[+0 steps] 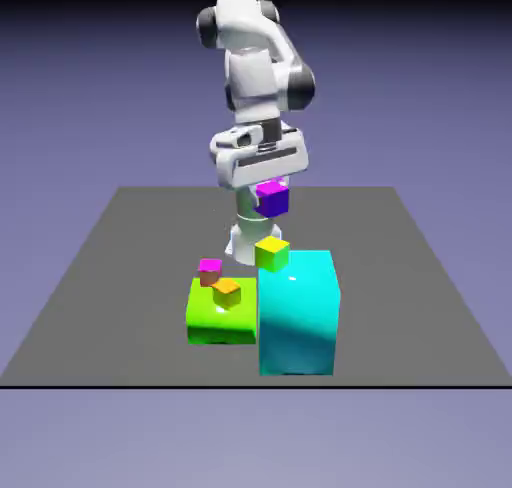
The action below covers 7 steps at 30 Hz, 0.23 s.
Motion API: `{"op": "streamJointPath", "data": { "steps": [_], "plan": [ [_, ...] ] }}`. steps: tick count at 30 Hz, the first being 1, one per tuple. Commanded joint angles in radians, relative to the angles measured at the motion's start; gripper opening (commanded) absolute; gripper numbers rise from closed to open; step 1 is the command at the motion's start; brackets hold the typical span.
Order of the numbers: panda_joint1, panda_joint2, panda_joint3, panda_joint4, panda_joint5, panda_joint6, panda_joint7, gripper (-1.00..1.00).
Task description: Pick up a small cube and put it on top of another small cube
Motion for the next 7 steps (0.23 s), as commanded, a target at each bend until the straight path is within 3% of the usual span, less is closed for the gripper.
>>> {"op": "streamJointPath", "data": {
  "steps": [1,3,4,7],
  "plan": [
    [0.005,0.025,-0.004,-0.018,0.003,0.044,-0.004,-1.00],
    [0.015,0.074,-0.013,-0.053,0.014,0.128,-0.015,-1.00],
    [0.015,0.074,-0.013,-0.053,0.014,0.128,-0.015,1.00],
    [0.005,0.023,-0.004,-0.017,0.003,0.041,-0.003,1.00]
  ]
}}
